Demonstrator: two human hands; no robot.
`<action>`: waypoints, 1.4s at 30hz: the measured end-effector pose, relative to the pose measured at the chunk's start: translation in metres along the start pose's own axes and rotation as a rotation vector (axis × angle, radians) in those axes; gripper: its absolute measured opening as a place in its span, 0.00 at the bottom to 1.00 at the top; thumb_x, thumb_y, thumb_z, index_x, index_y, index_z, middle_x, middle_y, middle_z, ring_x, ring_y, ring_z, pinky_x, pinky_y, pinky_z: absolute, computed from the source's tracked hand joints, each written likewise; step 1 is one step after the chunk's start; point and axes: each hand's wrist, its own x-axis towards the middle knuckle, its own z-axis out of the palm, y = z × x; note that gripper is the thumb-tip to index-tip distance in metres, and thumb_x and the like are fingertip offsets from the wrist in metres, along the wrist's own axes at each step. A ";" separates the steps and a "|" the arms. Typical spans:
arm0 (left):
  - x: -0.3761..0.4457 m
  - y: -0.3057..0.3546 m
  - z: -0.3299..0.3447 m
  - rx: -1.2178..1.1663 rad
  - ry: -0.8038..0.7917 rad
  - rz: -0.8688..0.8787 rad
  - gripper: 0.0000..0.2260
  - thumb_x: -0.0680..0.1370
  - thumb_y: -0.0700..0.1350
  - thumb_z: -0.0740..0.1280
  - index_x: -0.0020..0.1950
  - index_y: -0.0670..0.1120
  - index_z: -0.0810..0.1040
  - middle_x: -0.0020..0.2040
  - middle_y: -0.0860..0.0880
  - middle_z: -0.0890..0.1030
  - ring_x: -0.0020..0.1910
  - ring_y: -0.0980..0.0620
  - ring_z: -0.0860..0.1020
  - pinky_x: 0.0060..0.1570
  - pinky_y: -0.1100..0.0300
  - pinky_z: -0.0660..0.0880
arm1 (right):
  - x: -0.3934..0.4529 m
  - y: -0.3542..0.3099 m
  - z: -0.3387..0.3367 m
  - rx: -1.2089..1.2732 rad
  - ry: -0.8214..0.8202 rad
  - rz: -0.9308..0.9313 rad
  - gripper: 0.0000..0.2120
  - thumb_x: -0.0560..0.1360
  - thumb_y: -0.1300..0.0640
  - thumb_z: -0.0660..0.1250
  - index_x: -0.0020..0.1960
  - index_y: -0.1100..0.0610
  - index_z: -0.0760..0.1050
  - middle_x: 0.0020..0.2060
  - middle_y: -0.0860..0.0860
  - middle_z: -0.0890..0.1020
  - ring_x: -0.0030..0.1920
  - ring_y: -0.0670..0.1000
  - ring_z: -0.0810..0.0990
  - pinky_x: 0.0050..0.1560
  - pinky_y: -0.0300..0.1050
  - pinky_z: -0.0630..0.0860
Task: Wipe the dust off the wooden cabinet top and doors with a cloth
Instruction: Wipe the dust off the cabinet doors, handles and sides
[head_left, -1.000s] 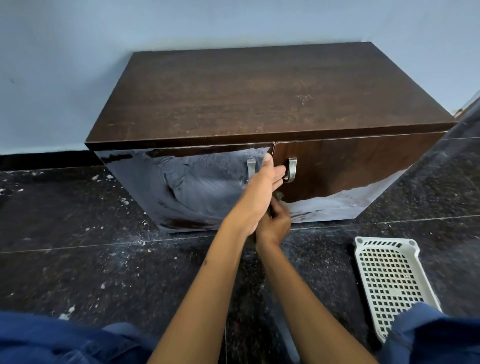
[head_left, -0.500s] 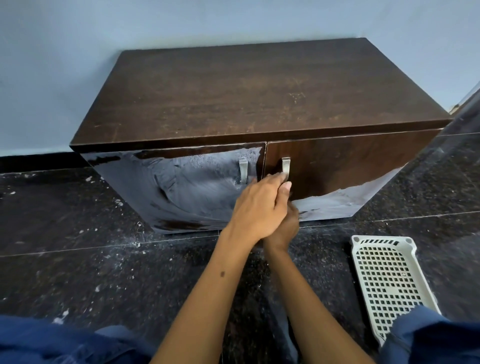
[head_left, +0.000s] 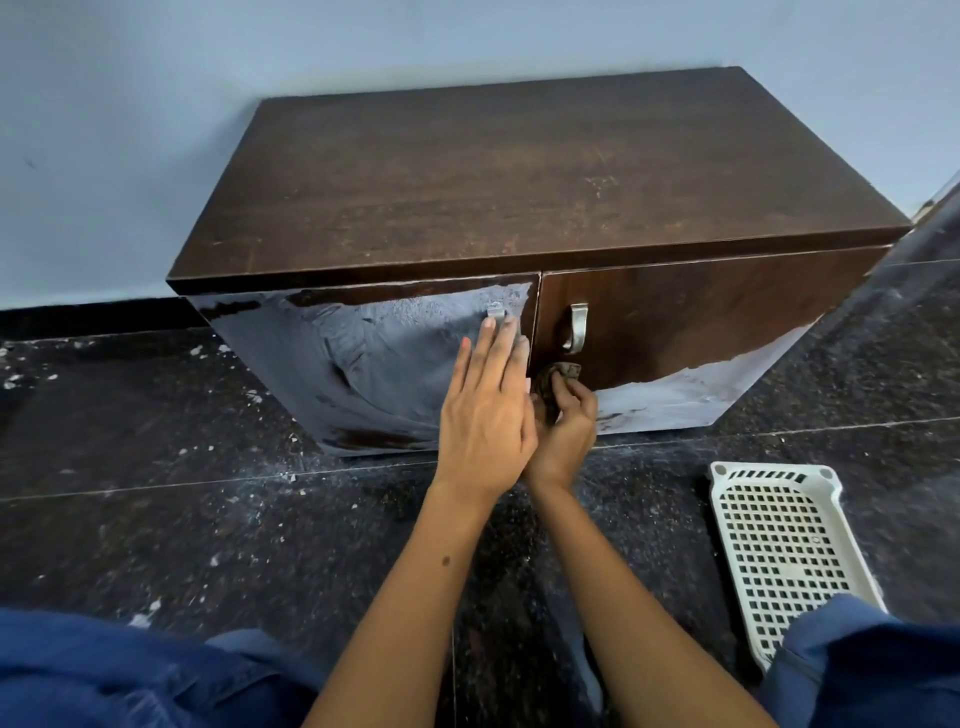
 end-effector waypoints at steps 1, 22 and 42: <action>-0.002 -0.001 0.002 -0.001 0.000 0.000 0.23 0.78 0.42 0.51 0.72 0.37 0.65 0.74 0.41 0.61 0.75 0.44 0.57 0.74 0.47 0.55 | 0.000 0.002 0.000 0.019 -0.009 0.043 0.17 0.74 0.70 0.65 0.62 0.67 0.74 0.60 0.59 0.74 0.61 0.56 0.73 0.66 0.44 0.69; 0.019 -0.002 0.011 0.248 -0.101 0.266 0.25 0.80 0.48 0.46 0.76 0.40 0.57 0.76 0.43 0.57 0.76 0.46 0.52 0.75 0.48 0.46 | 0.010 0.035 0.012 0.146 -0.153 0.361 0.15 0.78 0.57 0.61 0.63 0.60 0.75 0.58 0.56 0.79 0.60 0.55 0.77 0.62 0.52 0.72; 0.040 -0.037 0.002 0.628 -0.003 0.516 0.26 0.82 0.49 0.45 0.77 0.40 0.46 0.78 0.44 0.48 0.77 0.48 0.47 0.74 0.47 0.43 | 0.032 0.015 -0.001 0.201 0.278 0.344 0.20 0.74 0.65 0.67 0.66 0.61 0.73 0.62 0.54 0.74 0.60 0.50 0.73 0.59 0.34 0.66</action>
